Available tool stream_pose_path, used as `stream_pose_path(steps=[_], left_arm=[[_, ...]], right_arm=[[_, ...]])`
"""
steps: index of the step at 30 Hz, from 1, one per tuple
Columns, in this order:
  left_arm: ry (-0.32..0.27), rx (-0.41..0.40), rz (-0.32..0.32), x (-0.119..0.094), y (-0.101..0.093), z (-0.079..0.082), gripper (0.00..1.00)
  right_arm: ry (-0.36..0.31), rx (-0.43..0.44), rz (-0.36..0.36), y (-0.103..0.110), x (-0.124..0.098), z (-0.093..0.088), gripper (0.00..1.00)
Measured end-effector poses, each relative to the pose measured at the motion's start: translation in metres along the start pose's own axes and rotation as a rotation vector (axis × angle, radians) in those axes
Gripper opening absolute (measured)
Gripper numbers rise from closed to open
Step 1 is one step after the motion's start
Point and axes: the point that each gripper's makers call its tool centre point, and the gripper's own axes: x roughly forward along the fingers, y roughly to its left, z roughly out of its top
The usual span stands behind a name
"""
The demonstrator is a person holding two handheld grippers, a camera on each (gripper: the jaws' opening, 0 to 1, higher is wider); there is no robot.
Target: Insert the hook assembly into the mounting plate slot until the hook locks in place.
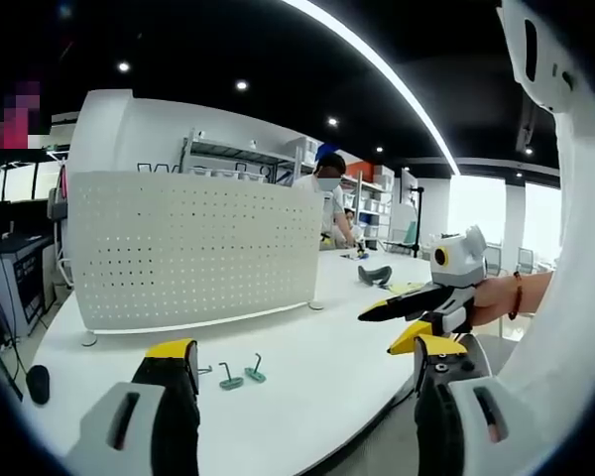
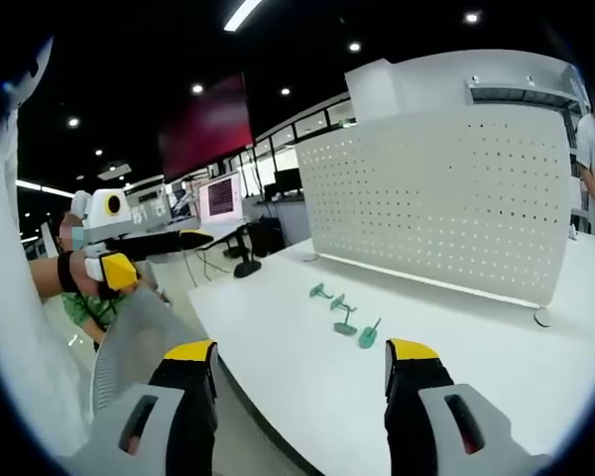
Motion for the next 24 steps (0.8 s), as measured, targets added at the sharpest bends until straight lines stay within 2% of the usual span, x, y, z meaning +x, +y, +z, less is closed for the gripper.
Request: stream_pose_path(steps=[17,20,24], left_arm=[[0.003,-0.013,-0.013,0.021,0.021,-0.002,0.91],[0.004,-0.002,-0.030,0.025,0.020,0.000,0.92],[0.005,0.004,-0.033,0.024,0.022,-0.001,0.92]], right_arm=[[0.000,0.003,-0.023,-0.020,0.016,0.004,0.68],[0.035,-0.017,-0.009,-0.024,0.022,-0.001,0.67],[0.040,-0.034,0.008,-0.025,0.025,0.000,0.67]])
